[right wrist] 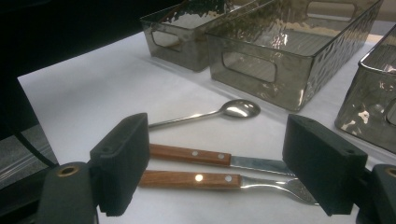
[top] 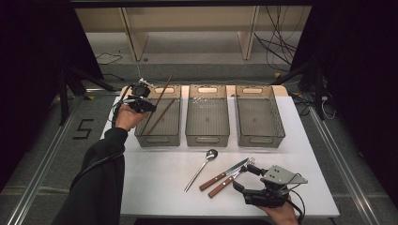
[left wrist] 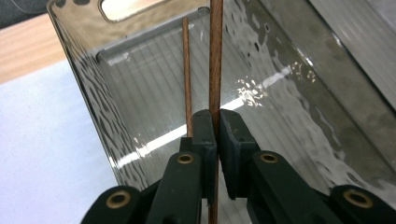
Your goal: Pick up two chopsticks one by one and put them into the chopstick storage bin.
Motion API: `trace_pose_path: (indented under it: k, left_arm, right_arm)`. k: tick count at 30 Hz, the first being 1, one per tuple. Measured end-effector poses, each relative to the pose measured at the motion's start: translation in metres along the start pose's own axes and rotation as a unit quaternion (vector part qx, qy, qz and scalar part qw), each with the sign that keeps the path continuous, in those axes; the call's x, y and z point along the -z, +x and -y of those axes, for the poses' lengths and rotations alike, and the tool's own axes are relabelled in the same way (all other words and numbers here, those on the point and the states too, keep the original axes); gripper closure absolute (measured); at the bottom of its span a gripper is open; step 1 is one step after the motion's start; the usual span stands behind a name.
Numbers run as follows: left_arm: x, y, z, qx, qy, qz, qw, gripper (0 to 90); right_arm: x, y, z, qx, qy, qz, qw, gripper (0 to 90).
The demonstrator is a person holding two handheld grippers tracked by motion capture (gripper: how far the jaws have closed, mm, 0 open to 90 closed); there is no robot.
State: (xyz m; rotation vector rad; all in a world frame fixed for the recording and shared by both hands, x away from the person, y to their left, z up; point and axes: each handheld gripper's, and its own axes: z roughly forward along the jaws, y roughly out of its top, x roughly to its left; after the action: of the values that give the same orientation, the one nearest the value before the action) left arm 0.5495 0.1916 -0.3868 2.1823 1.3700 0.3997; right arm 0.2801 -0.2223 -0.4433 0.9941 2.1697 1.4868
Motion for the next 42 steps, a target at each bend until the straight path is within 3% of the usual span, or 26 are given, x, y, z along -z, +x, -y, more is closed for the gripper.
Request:
trace_pose_path:
  k: [6,10,15,21,30,37,42]
  left_arm:
    - [-0.004,0.001,0.002,0.009,0.010,-0.005,0.9999,83.1]
    - [-0.001,-0.001,0.002,0.016,0.009,0.000,0.9998,71.4]
    - [0.014,-0.008,-0.001,0.025,0.000,0.009,0.9997,56.1]
    - [0.041,-0.026,0.002,0.014,-0.023,0.041,0.9988,41.4]
    - [0.070,-0.059,0.026,-0.006,-0.045,0.064,0.9969,31.1]
    - [0.081,-0.082,0.050,-0.018,-0.069,0.075,0.9947,28.1]
    - [0.083,-0.093,0.064,-0.023,-0.071,0.075,0.9944,26.0]
  right_arm:
    - [0.000,0.000,0.000,0.001,-0.001,0.000,1.0000,23.8]
    - [0.000,0.000,0.000,0.001,-0.001,0.000,1.0000,23.8]
    - [0.000,0.000,0.000,0.000,-0.001,0.000,1.0000,23.8]
    - [0.000,0.000,0.000,0.001,-0.001,0.001,1.0000,23.8]
    - [0.000,0.001,0.000,0.001,-0.001,0.001,1.0000,23.8]
    - [0.000,0.001,0.000,0.002,-0.001,0.002,1.0000,23.8]
    - [0.000,0.001,0.000,0.001,-0.001,0.002,1.0000,23.8]
